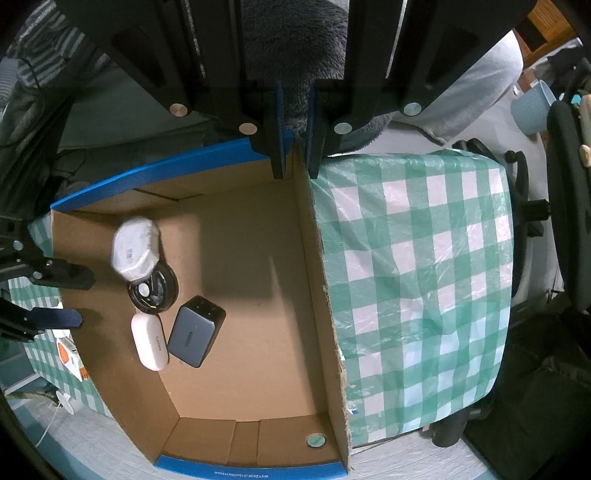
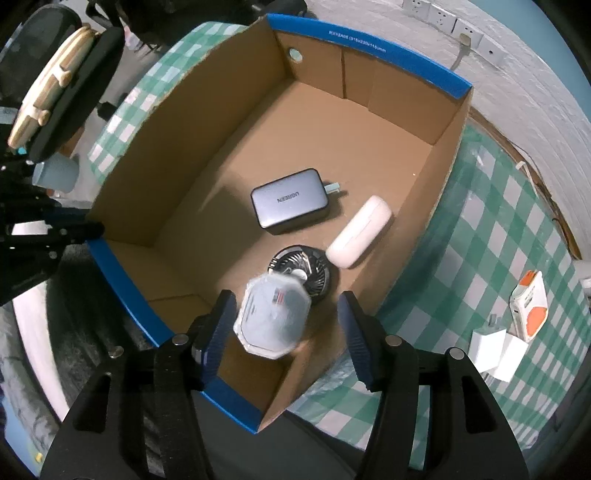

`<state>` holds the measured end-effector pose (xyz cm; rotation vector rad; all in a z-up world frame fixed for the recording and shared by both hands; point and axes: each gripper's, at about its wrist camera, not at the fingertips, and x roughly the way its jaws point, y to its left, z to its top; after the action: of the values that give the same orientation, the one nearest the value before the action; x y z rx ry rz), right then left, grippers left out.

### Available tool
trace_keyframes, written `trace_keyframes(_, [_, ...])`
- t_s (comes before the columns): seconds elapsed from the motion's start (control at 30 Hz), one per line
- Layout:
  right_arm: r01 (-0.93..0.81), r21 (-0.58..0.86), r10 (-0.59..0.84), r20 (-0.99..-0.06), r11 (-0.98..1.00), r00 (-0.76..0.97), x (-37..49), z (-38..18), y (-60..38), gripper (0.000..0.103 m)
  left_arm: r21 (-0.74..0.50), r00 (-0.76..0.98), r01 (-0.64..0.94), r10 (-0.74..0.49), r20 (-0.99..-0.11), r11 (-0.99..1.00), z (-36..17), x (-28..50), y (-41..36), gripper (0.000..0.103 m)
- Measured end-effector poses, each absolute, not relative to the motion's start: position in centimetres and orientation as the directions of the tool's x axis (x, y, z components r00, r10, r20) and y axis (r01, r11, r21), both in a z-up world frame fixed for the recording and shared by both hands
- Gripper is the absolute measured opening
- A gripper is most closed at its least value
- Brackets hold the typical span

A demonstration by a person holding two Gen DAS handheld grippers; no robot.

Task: Organize rigid objects
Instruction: 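Carry the octagonal device with the right tool into the box and release, then return the right tool to the table and grasp a white square charger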

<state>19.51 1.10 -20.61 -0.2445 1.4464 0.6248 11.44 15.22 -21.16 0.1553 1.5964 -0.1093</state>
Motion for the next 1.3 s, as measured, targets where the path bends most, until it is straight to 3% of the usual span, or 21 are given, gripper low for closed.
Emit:
trace_keyframes(0.17, [-0.530, 0.220, 0.275, -0.961, 0.819, 0.026, 19.3, -19.6, 0.5, 0.063, 0.025, -0.028, 0.166, 0.030, -0.999, 0.986, -21.2, 11.4, 15.2, 0.009])
trace_keyframes(0.77, [-0.473, 0.226, 0.312, -0.943, 0.851, 0.111, 20.9, -16.3, -7.3, 0.063, 0.026, -0.028, 0.169, 0.031, -0.999, 0.985, -21.2, 11.4, 15.3, 0.009])
trace_keyframes(1.3, [-0.353, 0.170, 0.209, -0.975, 0.920, 0.075, 24.5, -24.2, -18.5, 0.063, 0.028, -0.032, 0.168, 0.034, -0.999, 0.985, -21.1, 11.3, 15.5, 0.009])
